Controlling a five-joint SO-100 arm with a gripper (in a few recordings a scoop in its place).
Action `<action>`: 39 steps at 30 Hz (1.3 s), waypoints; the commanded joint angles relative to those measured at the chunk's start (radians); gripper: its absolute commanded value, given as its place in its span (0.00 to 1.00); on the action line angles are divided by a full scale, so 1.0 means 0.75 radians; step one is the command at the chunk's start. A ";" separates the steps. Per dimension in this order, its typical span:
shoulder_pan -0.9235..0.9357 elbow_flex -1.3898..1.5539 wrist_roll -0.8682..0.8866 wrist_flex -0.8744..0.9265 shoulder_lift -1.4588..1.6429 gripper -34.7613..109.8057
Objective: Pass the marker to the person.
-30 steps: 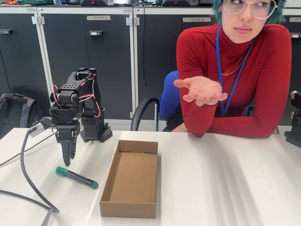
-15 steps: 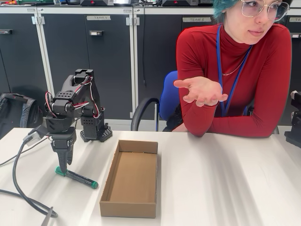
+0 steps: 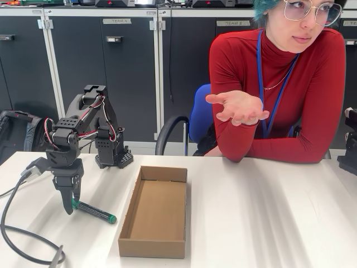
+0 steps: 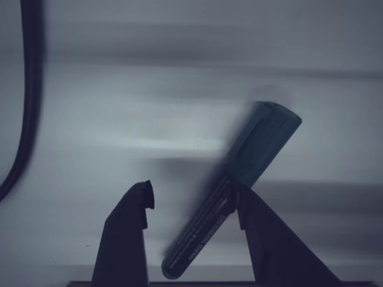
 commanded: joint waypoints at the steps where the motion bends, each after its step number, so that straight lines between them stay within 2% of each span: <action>1: 0.004 -0.129 0.027 0.082 0.000 0.43; 6: -0.031 -0.262 0.086 0.202 -0.012 0.42; 12: -0.059 -0.223 0.141 0.192 -0.010 0.42; 39: 0.155 0.155 -0.031 0.088 0.190 0.42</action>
